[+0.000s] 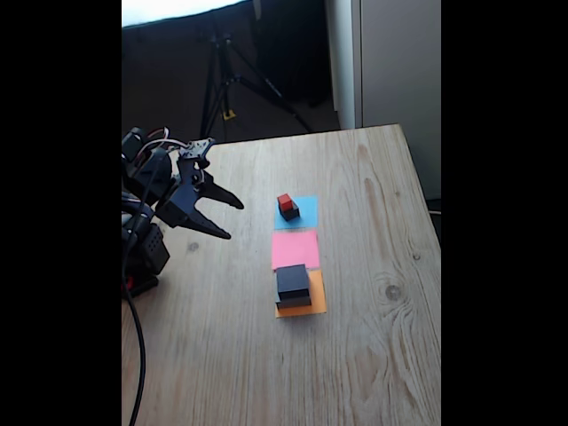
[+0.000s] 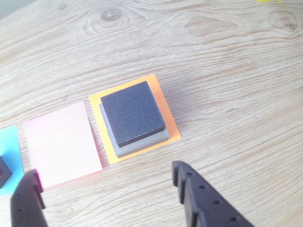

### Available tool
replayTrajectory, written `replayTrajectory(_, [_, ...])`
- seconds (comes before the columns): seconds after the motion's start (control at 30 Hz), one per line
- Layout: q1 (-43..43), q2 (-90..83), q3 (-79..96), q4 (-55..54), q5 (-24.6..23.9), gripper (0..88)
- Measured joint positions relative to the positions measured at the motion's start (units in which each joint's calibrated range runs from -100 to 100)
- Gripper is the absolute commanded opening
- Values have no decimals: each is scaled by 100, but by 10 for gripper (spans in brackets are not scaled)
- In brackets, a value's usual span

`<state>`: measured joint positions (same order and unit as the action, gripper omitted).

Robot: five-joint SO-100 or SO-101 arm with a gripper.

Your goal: Tower of hanoi

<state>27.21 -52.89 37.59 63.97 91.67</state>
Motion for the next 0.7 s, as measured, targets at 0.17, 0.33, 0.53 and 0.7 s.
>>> replayTrajectory(0.17, [21,-17,878,-1033,-226,425])
replayTrajectory(0.33, [330,-9,2130,-2922,-313,459])
replayTrajectory(0.53, [496,214,3051,-4612,-208,480])
replayTrajectory(0.7, [681,658,3694,-5869,-17,491])
